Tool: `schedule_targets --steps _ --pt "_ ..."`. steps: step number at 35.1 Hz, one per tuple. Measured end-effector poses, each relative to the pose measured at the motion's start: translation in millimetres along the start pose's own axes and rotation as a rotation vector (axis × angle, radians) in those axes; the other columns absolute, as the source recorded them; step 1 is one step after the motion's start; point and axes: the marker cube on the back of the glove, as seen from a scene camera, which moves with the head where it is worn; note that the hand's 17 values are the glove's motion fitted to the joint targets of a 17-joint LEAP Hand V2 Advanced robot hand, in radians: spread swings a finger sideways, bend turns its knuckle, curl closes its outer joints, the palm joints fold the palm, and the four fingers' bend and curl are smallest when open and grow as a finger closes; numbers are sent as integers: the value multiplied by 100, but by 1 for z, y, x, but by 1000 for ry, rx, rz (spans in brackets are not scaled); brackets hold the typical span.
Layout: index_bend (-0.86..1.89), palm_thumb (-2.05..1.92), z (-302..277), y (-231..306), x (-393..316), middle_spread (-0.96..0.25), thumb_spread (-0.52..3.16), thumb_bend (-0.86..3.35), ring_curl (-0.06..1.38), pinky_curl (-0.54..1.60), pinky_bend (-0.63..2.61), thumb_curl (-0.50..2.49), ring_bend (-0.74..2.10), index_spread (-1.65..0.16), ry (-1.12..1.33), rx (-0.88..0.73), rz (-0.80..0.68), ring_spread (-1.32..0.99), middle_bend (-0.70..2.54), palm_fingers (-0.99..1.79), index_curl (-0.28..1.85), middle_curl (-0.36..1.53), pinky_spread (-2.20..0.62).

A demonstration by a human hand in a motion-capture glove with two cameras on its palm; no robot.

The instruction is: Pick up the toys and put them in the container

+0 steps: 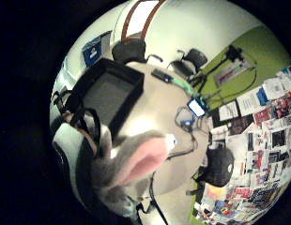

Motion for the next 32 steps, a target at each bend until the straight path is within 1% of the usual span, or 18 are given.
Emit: schedule_targets --steps 4,8,10,13,14,15,16,18,19,20,21,22,23,26,29,32 --pt "117 55 -8 -18 -45 -15 38 20 61 56 106 65 141 -25 -11 102 -50 -32 142 110 63 70 -37" --pt "118 54 7 -40 -76 -15 36 20 62 57 107 68 141 -25 -31 136 -95 -31 143 109 66 71 -37" --pt "118 54 19 -47 -90 -14 35 20 62 57 107 69 142 -25 -45 143 -152 -31 144 109 67 71 -37" --pt "118 54 41 -51 -104 -14 34 19 63 58 108 71 142 -25 -75 127 -359 -31 144 108 69 71 -37" --pt "118 53 48 -53 -107 -14 33 19 63 58 108 72 142 -25 -90 105 -408 -31 145 108 70 71 -37" --pt "115 52 55 -55 -111 -14 33 18 62 58 108 72 141 -25 -109 73 -405 -31 145 105 70 72 -37" --pt "113 51 61 -58 -116 -14 34 17 62 58 109 73 141 -25 -128 33 -354 -31 143 101 70 71 -36" --pt "101 49 72 -63 -124 -15 42 15 63 61 113 73 140 -26 -138 -60 -223 -30 137 71 72 71 -35" --pt "88 45 76 -64 -126 -16 49 13 64 60 109 72 141 -25 -124 -106 -186 -30 130 38 71 70 -33" --pt "77 30 81 -64 -126 -15 66 4 63 63 108 67 130 -23 -105 -145 -169 -29 120 -5 70 67 -29" --pt "69 20 83 -63 -126 -13 71 -4 63 68 114 62 116 -23 -88 -174 -163 -26 104 -53 71 63 -23" --pt "60 11 85 -63 -124 -11 73 -9 59 66 115 59 100 -23 -78 -192 -161 -22 91 -73 67 59 -20" --pt "51 6 85 -62 -122 -10 75 -10 55 62 114 57 89 -23 -74 -201 -157 -20 83 -74 62 55 -18" --pt "34 0 78 -60 -112 -7 83 -8 43 53 106 53 65 -23 -73 -201 -147 -15 64 -61 49 47 -11" --pt "22 -3 65 -53 -97 -5 89 -6 34 48 98 50 49 -23 -69 -194 -145 -12 51 -49 41 42 -7" --pt "15 -4 54 -44 -68 -4 94 -5 30 45 92 47 39 -23 -47 -197 -128 -10 40 -40 38 38 -4"
